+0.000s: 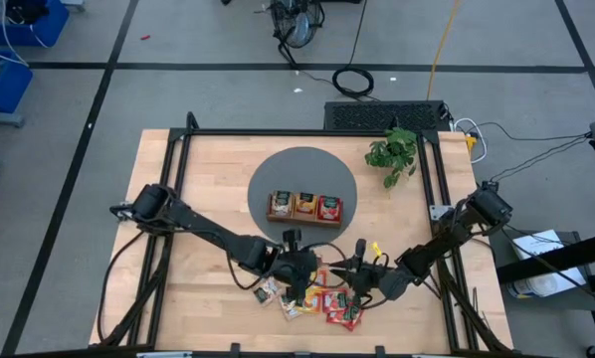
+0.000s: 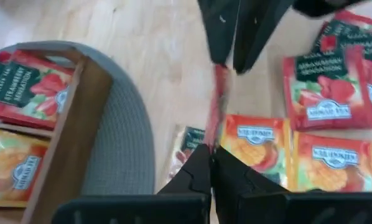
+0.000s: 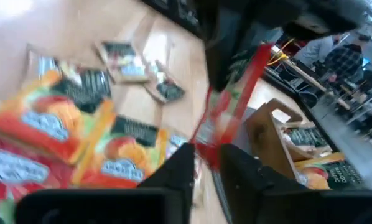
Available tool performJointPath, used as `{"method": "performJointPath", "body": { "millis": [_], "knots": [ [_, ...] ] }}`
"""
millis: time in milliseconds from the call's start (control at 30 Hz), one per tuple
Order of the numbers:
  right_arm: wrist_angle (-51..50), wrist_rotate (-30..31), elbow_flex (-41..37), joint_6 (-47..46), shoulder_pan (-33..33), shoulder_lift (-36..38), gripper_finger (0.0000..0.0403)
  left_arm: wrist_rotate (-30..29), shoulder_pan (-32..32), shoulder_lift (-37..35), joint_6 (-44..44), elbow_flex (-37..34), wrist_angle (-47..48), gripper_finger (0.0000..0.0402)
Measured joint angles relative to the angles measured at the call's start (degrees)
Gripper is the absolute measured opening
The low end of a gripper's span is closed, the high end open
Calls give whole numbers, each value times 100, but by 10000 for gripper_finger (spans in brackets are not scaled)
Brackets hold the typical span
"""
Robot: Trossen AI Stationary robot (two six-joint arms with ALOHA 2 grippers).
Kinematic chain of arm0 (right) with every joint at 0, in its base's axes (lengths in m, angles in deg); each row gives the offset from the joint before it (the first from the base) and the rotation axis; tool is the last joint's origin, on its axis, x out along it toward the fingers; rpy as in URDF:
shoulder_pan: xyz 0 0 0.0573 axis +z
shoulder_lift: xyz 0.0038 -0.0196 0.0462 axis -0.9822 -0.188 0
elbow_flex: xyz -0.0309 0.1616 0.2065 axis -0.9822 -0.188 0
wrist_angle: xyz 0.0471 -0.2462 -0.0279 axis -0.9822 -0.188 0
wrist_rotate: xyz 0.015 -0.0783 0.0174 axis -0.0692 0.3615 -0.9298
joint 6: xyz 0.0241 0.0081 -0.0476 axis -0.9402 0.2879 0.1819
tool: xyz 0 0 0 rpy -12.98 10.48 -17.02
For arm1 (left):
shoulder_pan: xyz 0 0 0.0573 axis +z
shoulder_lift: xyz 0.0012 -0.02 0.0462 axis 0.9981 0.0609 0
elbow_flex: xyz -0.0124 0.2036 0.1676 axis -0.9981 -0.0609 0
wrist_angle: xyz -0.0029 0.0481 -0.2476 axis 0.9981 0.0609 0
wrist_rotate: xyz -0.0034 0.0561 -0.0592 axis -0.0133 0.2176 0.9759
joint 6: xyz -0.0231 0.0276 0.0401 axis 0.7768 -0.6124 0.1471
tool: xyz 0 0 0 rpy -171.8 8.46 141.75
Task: Pick & Place Tea
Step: Put the red tea bag into the right section of the wooden organizer
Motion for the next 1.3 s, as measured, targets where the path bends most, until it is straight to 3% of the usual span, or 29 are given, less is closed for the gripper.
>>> {"method": "performJointPath", "body": {
  "millis": [200,433,600,767,1300],
  "knots": [
    [53,-182,0,-567,41,498,149,-385,-229,-2,131,-2,278,3],
    [162,-1728,5,-1257,-580,1153,196,-539,-339,7,148,-1,240,2],
    [-576,-2813,223,-2043,-1243,1167,200,-631,-316,149,21,-4,102,1],
    [-1128,-3403,398,-2338,-1543,1165,196,-652,-253,190,-1,-3,92,1],
    [-1724,-3453,590,-2093,-1725,1165,156,-465,-123,184,-3,-2,-2,1]
  ]
}}
